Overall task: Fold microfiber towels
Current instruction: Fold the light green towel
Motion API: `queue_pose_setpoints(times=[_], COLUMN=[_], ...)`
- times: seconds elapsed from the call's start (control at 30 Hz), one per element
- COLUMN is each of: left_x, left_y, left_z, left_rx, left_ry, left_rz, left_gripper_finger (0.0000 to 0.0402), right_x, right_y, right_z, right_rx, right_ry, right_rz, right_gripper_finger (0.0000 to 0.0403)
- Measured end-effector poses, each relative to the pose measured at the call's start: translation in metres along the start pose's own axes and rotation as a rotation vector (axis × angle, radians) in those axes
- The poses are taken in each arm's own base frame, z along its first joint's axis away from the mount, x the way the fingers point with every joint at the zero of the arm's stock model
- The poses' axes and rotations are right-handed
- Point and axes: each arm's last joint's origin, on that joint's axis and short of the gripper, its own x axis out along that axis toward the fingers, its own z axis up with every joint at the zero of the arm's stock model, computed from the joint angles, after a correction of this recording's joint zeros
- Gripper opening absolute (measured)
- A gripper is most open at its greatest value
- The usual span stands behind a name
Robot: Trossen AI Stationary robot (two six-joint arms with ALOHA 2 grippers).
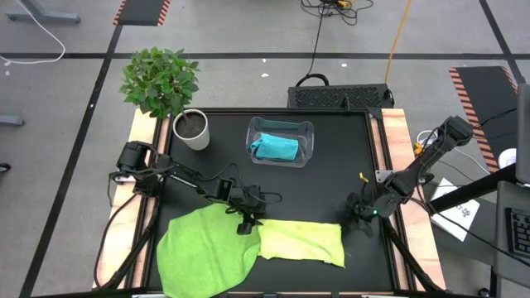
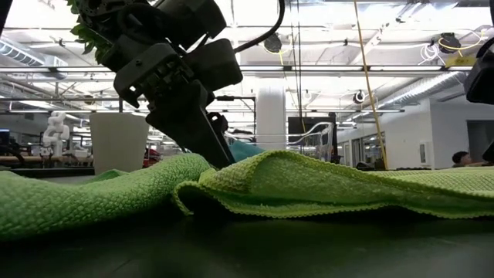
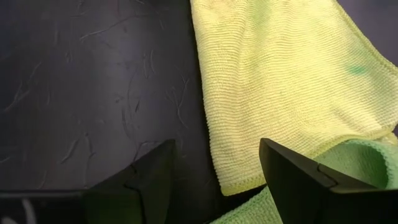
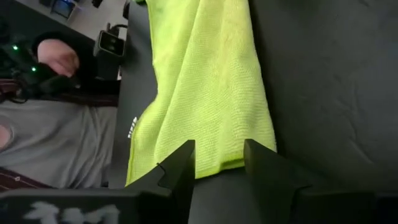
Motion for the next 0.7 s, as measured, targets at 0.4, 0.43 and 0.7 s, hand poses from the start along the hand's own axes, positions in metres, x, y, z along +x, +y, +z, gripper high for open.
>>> queue_pose_setpoints(times=[0.4,0.43,0.7], left_x=[0.001,0.001,0.001], left_y=[-0.005,-0.005,-0.005], left_z=[-0.001,-0.001,-0.001], left_rx=[0.014,0.014,0.014], left_ry=[0.002,0.002,0.001], left_rz=[0.005,0.005,0.007], left_gripper_finger=[0.0234,0.0234,0.0234], right_x=[0.003,0.003,0.006], right_y=[-0.008,-0.008,-0.012], right_z=[-0.006,-0.005,-0.004], right_rx=[0.082,0.083,0.074], right_ry=[0.065,0.06,0.004], right_rz=[-0.088,-0.086,-0.148], right_gripper_finger=[0.0189,0.0191,0.0196])
